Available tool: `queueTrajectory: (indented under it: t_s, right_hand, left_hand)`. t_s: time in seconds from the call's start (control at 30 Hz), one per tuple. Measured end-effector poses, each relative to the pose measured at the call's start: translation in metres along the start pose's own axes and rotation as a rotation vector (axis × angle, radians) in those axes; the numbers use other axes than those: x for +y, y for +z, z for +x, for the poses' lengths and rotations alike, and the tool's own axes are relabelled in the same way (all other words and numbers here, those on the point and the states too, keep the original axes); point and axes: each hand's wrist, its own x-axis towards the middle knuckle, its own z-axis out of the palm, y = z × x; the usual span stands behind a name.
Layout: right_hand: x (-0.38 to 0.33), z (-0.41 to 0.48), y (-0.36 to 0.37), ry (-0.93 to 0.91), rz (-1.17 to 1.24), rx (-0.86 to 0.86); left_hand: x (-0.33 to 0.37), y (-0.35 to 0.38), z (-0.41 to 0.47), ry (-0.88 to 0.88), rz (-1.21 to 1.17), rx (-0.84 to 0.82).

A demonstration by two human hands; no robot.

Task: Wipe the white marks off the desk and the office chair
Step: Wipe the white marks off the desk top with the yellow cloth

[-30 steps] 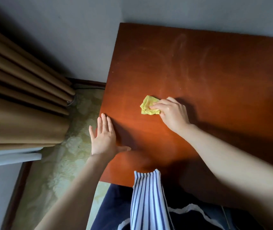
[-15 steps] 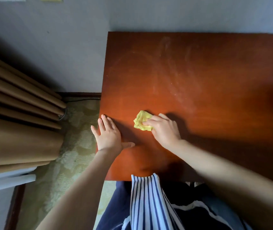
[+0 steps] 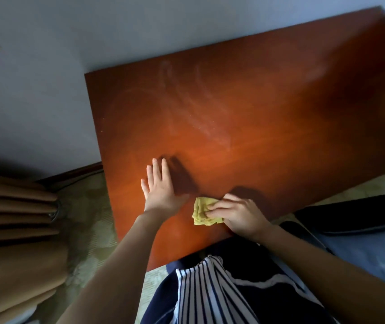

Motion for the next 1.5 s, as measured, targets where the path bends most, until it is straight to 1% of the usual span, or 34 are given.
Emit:
queueTrajectory:
  t_s: [0.1, 0.2, 0.37, 0.57, 0.63, 0.7, 0.77, 0.83, 0.9, 1.07, 1.13, 1.23, 1.3, 1.4, 1.5]
  right_hand:
    - [0.028, 0.002, -0.012, -0.020, -0.062, 0.050]
    - [0.060, 0.015, -0.027, 0.087, -0.086, 0.056]
    - [0.109, 0.063, -0.053, 0.332, -0.083, 0.079]
    - [0.157, 0.132, -0.071, 0.498, -0.156, 0.126]
    - [0.166, 0.152, -0.072, 0.552, -0.170, 0.149]
    - [0.168, 0.171, -0.067, 0.638, -0.176, 0.207]
    - [0.162, 0.185, -0.060, 0.739, -0.196, 0.263]
    - [0.152, 0.191, -0.051, 0.788, -0.211, 0.278]
    - [0.140, 0.190, -0.046, 0.748, -0.206, 0.250]
    - [0.101, 0.169, -0.029, 0.503, -0.199, 0.132]
    - [0.081, 0.153, -0.023, 0.403, -0.181, 0.153]
    - [0.064, 0.123, -0.019, 0.238, -0.163, 0.262]
    - [0.065, 0.102, -0.017, 0.156, -0.160, 0.242]
    - [0.077, 0.072, -0.019, 0.082, -0.133, 0.229]
    - [0.098, 0.053, -0.027, -0.044, -0.203, 0.219]
  left_hand:
    - [0.006, 0.008, 0.010, -0.032, -0.037, 0.148]
    - [0.017, 0.015, 0.024, -0.107, -0.055, 0.178]
    - [0.032, 0.021, 0.052, -0.276, 0.028, 0.059]
    - [0.033, 0.018, 0.065, -0.364, 0.061, -0.094]
    - [0.034, 0.016, 0.066, -0.373, 0.065, -0.135]
    - [0.036, 0.014, 0.065, -0.381, 0.069, -0.155]
    - [0.038, 0.012, 0.065, -0.396, 0.077, -0.167]
    - [0.038, 0.011, 0.065, -0.404, 0.083, -0.168]
    - [0.038, 0.011, 0.065, -0.402, 0.078, -0.162]
    - [0.041, 0.009, 0.064, -0.401, 0.050, -0.137]
    - [0.041, 0.009, 0.064, -0.395, 0.053, -0.141]
    - [0.040, 0.010, 0.063, -0.389, 0.057, -0.150]
    - [0.040, 0.010, 0.062, -0.385, 0.058, -0.135]
    - [0.039, 0.012, 0.062, -0.369, 0.066, -0.118]
    - [0.039, 0.012, 0.061, -0.361, 0.066, -0.103]
